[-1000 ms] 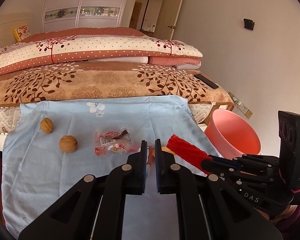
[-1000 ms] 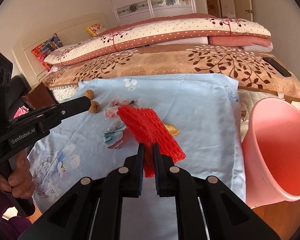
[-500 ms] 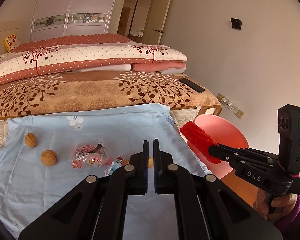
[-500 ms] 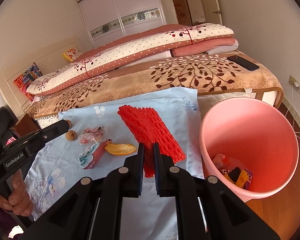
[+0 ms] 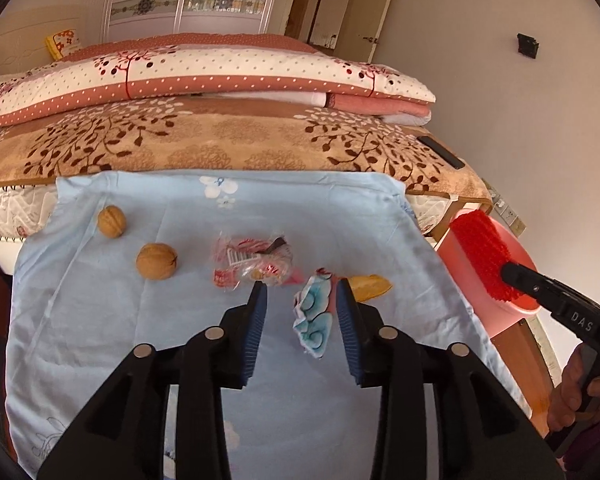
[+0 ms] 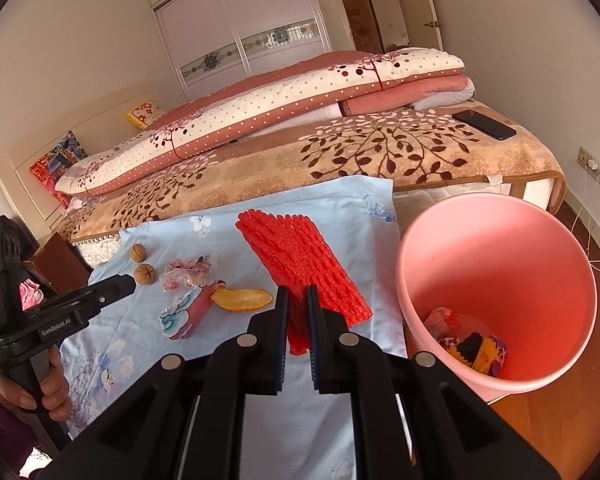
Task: Collect trash
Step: 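Lift the red mesh with the right tool toward the bucket while the left tool approaches the patterned wrapper, then close the left tool on the blue-white wrapper while the right tool holds the red mesh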
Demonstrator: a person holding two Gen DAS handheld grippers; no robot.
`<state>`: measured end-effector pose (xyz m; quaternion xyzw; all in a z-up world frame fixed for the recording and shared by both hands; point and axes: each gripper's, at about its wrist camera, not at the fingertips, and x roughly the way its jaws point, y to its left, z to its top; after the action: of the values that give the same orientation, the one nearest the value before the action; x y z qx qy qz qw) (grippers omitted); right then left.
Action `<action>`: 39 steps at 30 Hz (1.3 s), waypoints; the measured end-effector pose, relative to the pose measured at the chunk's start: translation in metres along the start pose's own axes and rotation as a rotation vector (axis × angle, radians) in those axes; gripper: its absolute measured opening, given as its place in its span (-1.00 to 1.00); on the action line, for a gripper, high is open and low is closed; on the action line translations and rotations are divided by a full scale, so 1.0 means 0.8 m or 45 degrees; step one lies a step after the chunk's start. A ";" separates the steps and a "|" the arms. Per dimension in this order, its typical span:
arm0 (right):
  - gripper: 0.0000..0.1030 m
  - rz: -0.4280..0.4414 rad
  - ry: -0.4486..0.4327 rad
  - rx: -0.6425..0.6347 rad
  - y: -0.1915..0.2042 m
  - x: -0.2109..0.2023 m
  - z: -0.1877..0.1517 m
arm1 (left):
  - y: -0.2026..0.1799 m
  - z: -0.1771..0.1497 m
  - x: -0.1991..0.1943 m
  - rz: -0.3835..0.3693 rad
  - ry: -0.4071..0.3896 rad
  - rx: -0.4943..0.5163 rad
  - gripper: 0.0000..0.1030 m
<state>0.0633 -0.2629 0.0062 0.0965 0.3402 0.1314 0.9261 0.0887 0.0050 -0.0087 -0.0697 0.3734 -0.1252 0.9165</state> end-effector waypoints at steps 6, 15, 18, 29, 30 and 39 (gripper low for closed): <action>-0.84 0.003 0.028 -0.008 0.004 0.007 -0.004 | 0.005 -0.018 0.035 0.003 0.114 -0.064 -0.30; -0.83 0.003 0.044 -0.014 0.006 0.012 -0.007 | -0.003 -0.028 0.055 0.005 0.125 -0.066 -0.32; -0.83 0.005 0.048 -0.020 0.007 0.013 -0.010 | -0.009 -0.030 0.053 -0.013 0.119 -0.033 -0.71; -0.83 -0.004 0.010 -0.013 0.002 0.004 -0.008 | -0.033 -0.014 0.013 -0.084 0.017 0.002 -0.92; -0.83 -0.005 0.003 -0.011 0.001 0.002 -0.007 | -0.038 -0.010 0.007 -0.095 0.002 0.012 -0.92; -0.83 -0.033 -0.047 0.023 -0.019 -0.014 -0.001 | -0.093 0.014 -0.023 -0.205 -0.115 0.150 -0.94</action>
<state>0.0573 -0.2807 0.0085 0.1028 0.3255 0.1144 0.9329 0.0708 -0.0609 0.0283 -0.0510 0.3169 -0.2167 0.9220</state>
